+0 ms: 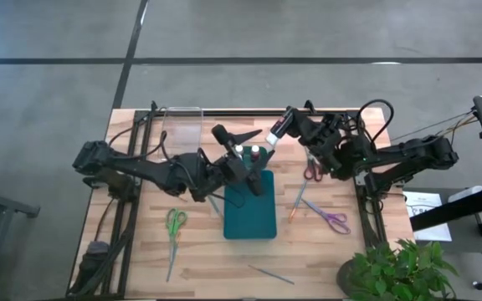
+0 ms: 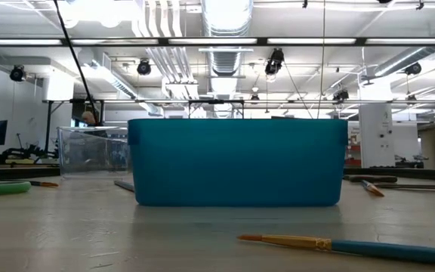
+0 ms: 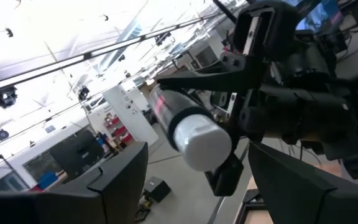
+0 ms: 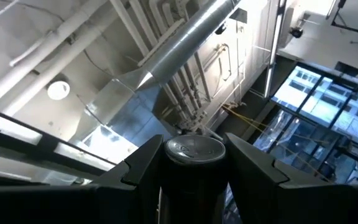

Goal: Pick & Place Paint Supplies
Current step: Put the black paint bottle into the green bin

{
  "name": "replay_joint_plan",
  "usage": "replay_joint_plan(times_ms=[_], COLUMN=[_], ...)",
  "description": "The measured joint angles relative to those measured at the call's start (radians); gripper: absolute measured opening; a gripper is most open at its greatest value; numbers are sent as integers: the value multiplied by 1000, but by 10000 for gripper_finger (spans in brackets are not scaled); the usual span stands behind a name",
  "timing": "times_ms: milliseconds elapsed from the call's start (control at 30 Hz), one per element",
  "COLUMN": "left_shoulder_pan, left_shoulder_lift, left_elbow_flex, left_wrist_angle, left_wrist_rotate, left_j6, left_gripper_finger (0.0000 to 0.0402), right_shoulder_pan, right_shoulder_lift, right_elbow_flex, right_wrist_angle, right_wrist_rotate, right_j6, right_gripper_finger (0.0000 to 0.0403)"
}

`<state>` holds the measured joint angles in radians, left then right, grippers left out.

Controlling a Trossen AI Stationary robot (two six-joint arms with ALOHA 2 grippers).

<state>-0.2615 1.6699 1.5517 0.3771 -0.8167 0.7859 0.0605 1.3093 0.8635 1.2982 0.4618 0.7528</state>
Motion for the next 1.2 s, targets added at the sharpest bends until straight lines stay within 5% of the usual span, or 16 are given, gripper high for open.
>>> replay_joint_plan(times_ms=[433,900,1200], left_shoulder_pan=[21,31,34], left_shoulder_lift=[0,0,-1], left_elbow_flex=[0,0,0], left_wrist_angle=[0,19,23], left_wrist_rotate=[54,54,54], left_j6=[-35,-38,-38], left_gripper_finger=[281,170,150], right_shoulder_pan=[-3,-3,-3], right_shoulder_lift=[-8,-7,-7], right_elbow_flex=[0,0,0], right_wrist_angle=[-8,-25,-24], right_wrist_rotate=[-43,-47,-48], right_j6=[3,30,34], right_gripper_finger=[151,151,151])
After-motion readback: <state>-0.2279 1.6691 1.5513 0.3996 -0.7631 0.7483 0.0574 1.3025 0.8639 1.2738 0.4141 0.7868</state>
